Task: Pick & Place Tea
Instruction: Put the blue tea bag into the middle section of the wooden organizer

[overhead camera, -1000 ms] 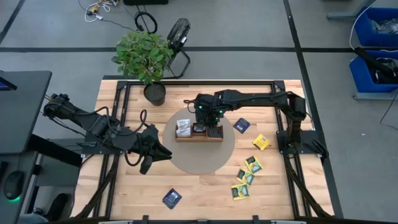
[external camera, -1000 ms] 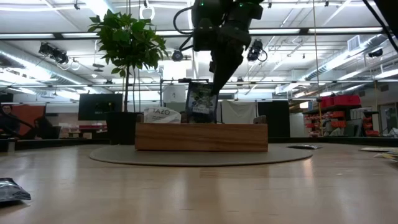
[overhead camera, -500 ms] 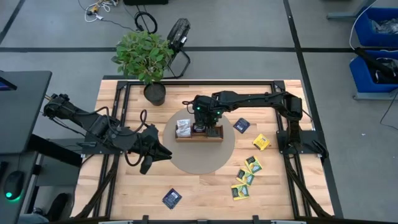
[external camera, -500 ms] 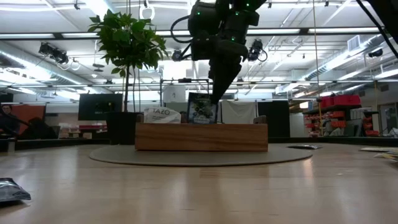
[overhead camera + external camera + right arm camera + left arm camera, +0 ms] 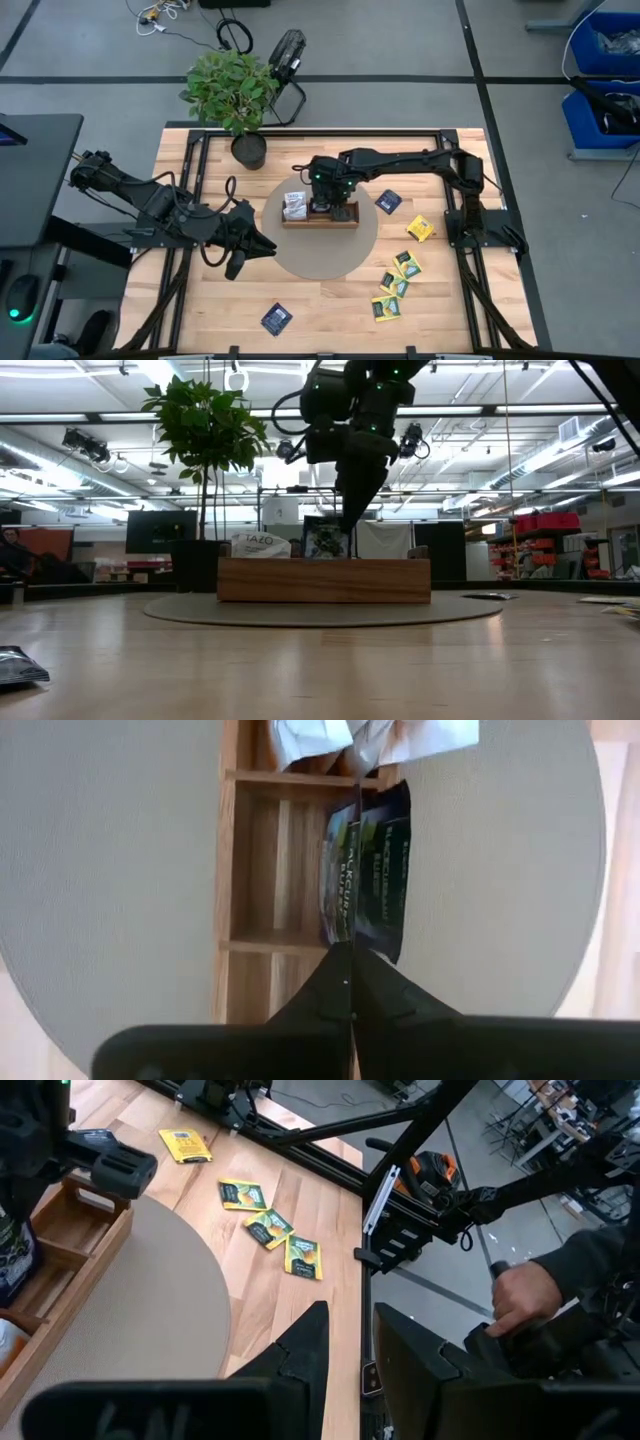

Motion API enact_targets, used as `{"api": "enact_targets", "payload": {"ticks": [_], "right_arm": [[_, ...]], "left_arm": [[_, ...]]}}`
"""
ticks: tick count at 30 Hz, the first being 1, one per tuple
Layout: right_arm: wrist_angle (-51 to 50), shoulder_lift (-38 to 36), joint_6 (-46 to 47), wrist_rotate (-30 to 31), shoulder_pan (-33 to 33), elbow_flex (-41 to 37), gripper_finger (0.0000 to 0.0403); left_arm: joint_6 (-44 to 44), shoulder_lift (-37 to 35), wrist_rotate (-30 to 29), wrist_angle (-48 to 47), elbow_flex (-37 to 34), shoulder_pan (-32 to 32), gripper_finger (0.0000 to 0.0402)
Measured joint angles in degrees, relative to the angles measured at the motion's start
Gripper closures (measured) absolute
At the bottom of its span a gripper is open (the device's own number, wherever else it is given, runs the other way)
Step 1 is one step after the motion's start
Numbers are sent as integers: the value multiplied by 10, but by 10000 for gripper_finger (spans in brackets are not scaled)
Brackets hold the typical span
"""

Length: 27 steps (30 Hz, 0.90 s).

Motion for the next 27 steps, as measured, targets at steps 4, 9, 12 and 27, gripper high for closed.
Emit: {"api": "enact_targets", "payload": {"ticks": [4, 9, 12, 27], "right_arm": [[4, 14, 5, 0, 4, 0, 403], [13, 16, 5, 0, 12, 0, 403], [18, 16, 11, 1, 13, 0, 403], [3, 16, 19, 4, 13, 0, 338]], "left_arm": [[0, 0, 0, 0, 0, 0, 315], [0, 0, 0, 0, 0, 0, 315], [0, 0, 0, 0, 0, 0, 315], [-1, 0, 0, 0, 0, 0, 315]]}}
